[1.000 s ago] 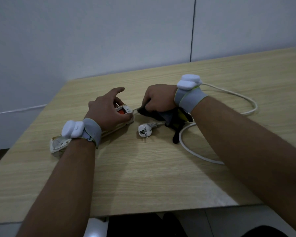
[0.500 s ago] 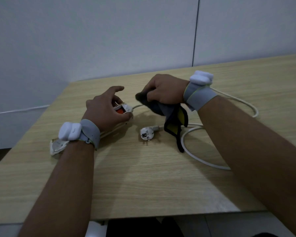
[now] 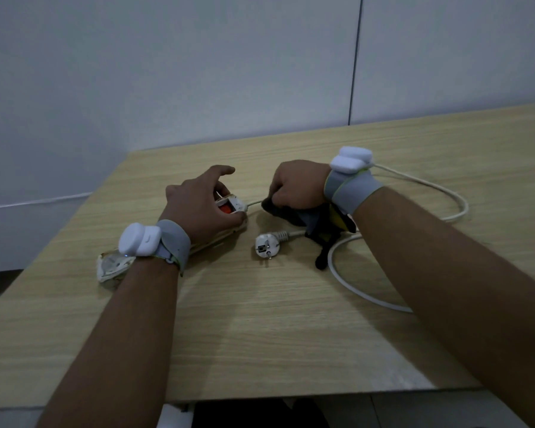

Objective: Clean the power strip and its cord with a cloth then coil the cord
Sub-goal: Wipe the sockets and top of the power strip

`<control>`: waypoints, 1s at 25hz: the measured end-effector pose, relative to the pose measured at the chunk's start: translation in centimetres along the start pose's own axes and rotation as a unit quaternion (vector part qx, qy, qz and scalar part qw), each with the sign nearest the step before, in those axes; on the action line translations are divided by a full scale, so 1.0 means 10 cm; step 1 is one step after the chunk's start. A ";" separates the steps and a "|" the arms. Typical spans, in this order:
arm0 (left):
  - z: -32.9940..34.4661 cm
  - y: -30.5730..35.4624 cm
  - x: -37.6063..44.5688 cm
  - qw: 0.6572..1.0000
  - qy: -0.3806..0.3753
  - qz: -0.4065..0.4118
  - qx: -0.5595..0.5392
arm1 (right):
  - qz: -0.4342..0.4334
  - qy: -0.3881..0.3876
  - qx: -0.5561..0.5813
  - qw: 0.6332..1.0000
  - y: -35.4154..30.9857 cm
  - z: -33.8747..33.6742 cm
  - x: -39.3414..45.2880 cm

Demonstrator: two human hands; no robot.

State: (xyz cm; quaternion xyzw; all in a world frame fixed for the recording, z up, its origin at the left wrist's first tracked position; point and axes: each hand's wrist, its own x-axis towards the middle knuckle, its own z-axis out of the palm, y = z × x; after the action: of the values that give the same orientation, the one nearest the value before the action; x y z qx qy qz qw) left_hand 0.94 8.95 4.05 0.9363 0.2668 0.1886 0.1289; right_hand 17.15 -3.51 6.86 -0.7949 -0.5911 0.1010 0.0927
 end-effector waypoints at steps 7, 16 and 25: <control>-0.07 -0.01 -0.03 0.999 0.038 -0.007 -0.018 | -0.026 0.057 0.047 0.997 -0.03 -0.05 0.00; -0.06 0.00 -0.03 0.999 0.034 -0.006 -0.014 | 0.009 0.063 -0.009 0.998 0.04 0.03 0.01; -0.07 -0.03 -0.02 0.998 0.054 -0.013 -0.015 | 0.147 0.079 -0.098 0.981 0.35 -0.11 -0.01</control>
State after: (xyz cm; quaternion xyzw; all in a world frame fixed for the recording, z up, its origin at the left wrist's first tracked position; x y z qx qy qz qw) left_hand 0.32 9.12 4.54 0.9191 0.2825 0.2412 0.1312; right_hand 20.64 -4.60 6.96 -0.8839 -0.4656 -0.0079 0.0442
